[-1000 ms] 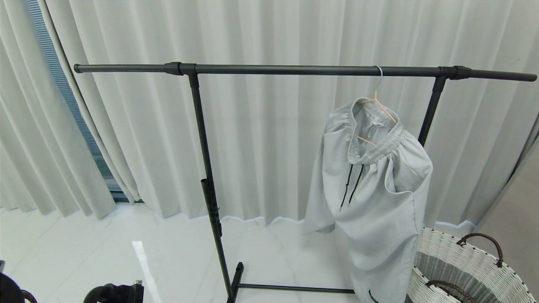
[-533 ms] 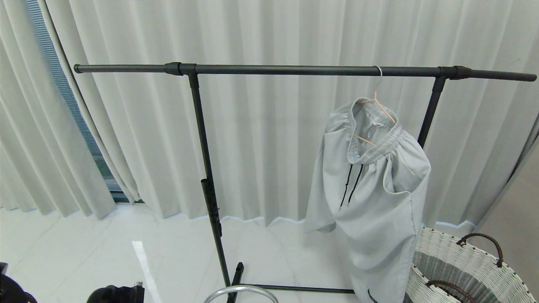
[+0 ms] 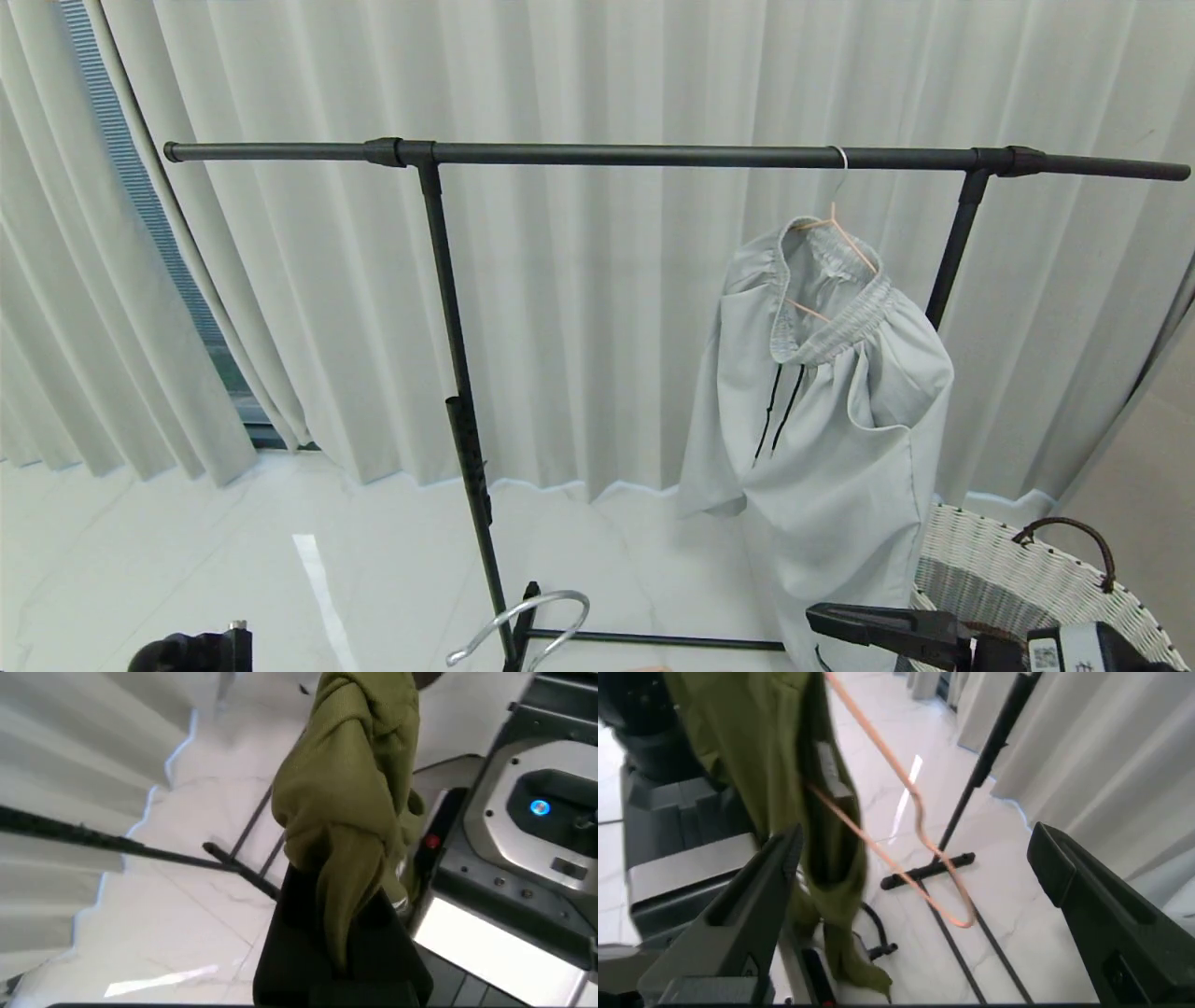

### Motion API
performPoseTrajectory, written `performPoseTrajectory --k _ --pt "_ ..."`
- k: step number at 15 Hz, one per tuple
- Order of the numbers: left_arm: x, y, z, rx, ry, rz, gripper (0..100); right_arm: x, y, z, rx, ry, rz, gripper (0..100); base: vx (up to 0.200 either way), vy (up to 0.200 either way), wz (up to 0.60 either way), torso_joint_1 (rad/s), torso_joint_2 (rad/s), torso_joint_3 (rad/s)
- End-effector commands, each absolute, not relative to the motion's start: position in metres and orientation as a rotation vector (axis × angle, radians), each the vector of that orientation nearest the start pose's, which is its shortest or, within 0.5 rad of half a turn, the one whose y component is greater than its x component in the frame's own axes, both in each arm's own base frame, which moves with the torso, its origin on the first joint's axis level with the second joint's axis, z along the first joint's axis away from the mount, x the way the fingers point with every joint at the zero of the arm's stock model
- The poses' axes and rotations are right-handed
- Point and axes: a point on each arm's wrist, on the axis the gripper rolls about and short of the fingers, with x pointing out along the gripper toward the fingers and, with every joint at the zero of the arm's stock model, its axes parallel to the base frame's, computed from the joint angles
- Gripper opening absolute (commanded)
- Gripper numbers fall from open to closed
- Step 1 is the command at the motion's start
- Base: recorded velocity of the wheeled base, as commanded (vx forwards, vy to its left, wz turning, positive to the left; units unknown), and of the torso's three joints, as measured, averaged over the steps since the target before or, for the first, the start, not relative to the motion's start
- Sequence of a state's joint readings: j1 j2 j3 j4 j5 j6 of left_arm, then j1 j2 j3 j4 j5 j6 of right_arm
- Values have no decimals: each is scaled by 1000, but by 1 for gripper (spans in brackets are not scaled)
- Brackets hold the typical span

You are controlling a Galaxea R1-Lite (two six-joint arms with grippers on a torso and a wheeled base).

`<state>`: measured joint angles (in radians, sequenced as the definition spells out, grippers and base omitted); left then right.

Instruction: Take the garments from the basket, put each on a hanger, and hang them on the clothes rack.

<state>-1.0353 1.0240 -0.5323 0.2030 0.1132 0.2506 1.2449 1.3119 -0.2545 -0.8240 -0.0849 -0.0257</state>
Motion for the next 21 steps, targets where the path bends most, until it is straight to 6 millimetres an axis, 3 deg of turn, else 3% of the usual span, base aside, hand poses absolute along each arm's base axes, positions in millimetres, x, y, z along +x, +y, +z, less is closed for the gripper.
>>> performPoseTrajectory --k 1,5,8,12,15,21 --pt "60 -89 179 596 468 -911 0 59 165 151 -176 182 1151 100 0 0 0 0 0 0" --pt "72 -92 199 488 329 -819 0 59 172 146 -181 218 1161 100 0 0 0 0 0 0" --pt "82 -99 218 419 227 -788 0 69 196 150 -33 315 1126 100 0 0 0 0 0 0" --pt "82 -100 231 396 184 -788 0 111 223 147 64 383 979 100 0 0 0 0 0 0" --pt "81 -100 234 391 174 -812 0 123 239 141 83 406 954 100 0 0 0 0 0 0" --pt "77 -100 237 381 152 -839 0 114 263 114 34 474 974 100 0 0 0 0 0 0"
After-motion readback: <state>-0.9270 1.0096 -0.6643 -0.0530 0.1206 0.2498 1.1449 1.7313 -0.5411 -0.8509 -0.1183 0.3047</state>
